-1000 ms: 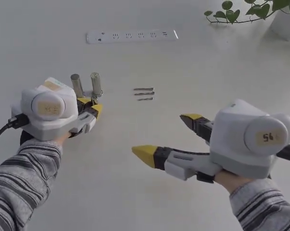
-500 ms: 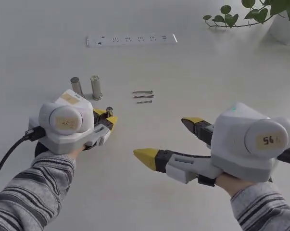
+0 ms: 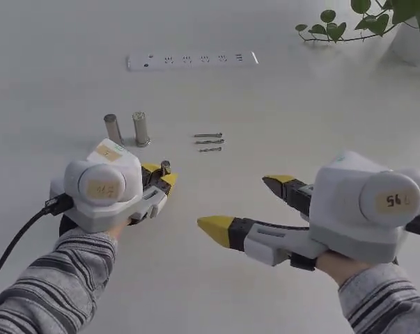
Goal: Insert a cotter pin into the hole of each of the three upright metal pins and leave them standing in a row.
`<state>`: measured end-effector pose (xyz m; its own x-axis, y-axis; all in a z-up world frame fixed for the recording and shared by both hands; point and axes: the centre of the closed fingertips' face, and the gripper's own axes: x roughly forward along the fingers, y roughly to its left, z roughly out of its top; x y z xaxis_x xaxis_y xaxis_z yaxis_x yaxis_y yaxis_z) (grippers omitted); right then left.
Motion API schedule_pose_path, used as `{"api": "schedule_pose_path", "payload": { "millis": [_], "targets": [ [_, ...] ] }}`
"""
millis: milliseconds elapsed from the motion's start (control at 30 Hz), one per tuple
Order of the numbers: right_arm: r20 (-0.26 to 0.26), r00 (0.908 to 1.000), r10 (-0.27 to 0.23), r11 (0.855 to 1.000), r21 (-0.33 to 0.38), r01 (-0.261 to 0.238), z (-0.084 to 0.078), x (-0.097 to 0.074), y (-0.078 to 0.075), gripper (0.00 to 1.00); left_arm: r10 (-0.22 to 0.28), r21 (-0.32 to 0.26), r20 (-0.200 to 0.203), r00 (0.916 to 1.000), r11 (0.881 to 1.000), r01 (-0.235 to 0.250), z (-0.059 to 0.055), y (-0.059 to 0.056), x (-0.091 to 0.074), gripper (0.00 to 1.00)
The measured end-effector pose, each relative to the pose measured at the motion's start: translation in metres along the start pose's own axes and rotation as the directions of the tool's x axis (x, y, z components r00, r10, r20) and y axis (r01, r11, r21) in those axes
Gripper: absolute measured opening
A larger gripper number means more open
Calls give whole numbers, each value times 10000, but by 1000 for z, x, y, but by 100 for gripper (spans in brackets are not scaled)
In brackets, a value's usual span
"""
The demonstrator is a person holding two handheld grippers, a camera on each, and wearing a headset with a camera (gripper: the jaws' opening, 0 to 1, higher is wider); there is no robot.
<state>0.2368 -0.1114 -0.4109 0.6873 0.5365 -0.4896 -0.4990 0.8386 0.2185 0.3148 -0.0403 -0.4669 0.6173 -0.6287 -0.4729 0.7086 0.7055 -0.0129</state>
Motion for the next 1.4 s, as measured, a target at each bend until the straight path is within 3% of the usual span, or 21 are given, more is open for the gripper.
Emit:
{"api": "schedule_pose_path", "payload": {
  "millis": [100, 267, 333, 467, 567, 733, 833, 967, 1133, 1200, 1267, 1333, 1400],
  "targets": [
    [-11, 10000, 19, 9998, 200, -19, 1, 2, -3, 73, 74, 328, -229, 9997, 9994, -66, -5, 0, 0, 8],
    [-115, 9999, 29, 9998, 211, -26, 6, 3, -10, 71, 8, 374, -356, 9994, 9993, 5, -10, 0, -4, 11],
    [-401, 9992, 67, 10000, -52, -69, 6, 5, -15, 69, 57, 371, -397, 9992, 9993, -43, -10, 2, -7, 14],
    [-748, 9967, 330, 9979, -524, -370, 12, 7, -21, 52, 168, 116, -270, 9995, 9998, -165, -3, 5, -15, 22],
    [-928, 9950, 361, 9930, -1086, -462, 19, 12, -26, 50, 356, 154, -228, 9991, 9993, -352, -1, 7, -21, 26],
    [-1472, 9884, 380, 9806, -1849, -652, 25, 23, -37, 46, 514, -301, -174, 9985, 9982, -519, 0, 6, -32, 35],
    [-2185, 9749, 435, 9684, -2306, -949, 22, 33, -47, 44, 536, -348, -193, 9984, 9979, -543, 0, 4, -40, 40],
    [-2587, 9646, 515, 9541, -2726, -1241, 23, 43, -49, 41, 576, -443, -294, 9979, 9973, -589, 0, 3, -47, 49],
    [-3348, 9401, 638, 9309, -3195, -1769, 25, 58, -57, 41, 625, -516, -206, 9978, 9966, -634, 5, 0, -58, 59],
    [-3826, 9205, 797, 9159, -3364, -2191, 23, 64, -58, 41, 654, -586, -159, 9977, 9961, -662, 7, -1, -61, 62],
    [-4109, 9080, 816, 9031, -3549, -2418, 21, 69, -58, 39, 684, -674, -177, 9975, 9953, -694, 7, -1, -65, 66],
    [-4496, 8894, 820, 8960, -3575, -2633, 18, 74, -61, 39, 737, -746, -203, 9971, 9944, -750, 6, -2, -69, 69],
    [-4643, 8814, 865, 8855, -3695, -2816, 17, 82, -62, 37, 834, -828, -229, 9963, 9929, -851, 5, -3, -73, 73]
  ]
}}
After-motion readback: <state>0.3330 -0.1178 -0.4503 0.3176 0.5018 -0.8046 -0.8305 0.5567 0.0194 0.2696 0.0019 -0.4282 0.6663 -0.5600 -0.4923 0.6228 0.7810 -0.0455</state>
